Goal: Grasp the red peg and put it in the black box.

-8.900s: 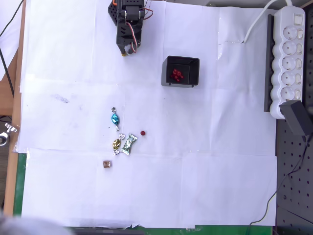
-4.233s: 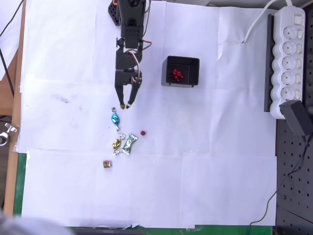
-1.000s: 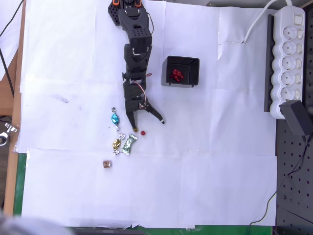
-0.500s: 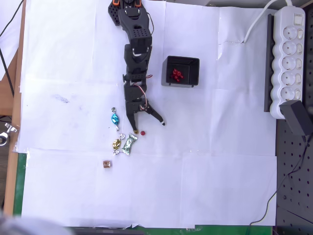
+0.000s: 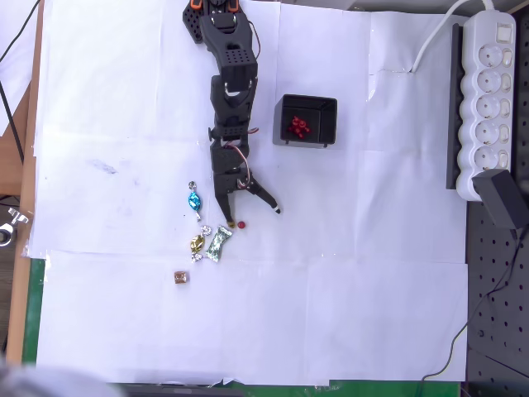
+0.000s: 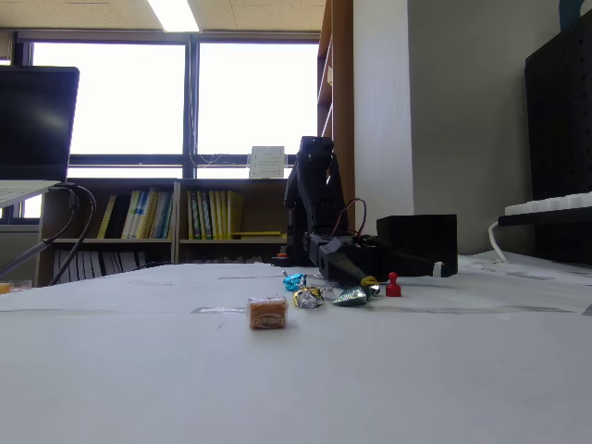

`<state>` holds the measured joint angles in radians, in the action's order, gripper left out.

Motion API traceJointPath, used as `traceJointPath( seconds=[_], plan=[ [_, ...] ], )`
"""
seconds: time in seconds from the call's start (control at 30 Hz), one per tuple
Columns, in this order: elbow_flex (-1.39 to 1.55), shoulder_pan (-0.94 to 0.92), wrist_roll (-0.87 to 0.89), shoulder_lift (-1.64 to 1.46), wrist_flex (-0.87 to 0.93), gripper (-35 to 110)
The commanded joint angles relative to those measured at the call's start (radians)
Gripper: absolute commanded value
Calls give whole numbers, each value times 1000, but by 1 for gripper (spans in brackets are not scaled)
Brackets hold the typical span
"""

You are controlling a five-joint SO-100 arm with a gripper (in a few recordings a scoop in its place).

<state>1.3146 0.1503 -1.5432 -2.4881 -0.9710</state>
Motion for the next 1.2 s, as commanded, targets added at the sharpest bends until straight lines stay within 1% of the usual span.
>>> traceJointPath(
  seconds=[0.0,0.4,0.93,1.07,1.17],
  plan=[
    [49,29,-12,8,2,47],
    [43,31,-57,38,67,44],
    [41,31,-86,38,67,44],
    [41,31,-91,38,67,41],
    [41,31,-91,38,67,35]
  ],
)
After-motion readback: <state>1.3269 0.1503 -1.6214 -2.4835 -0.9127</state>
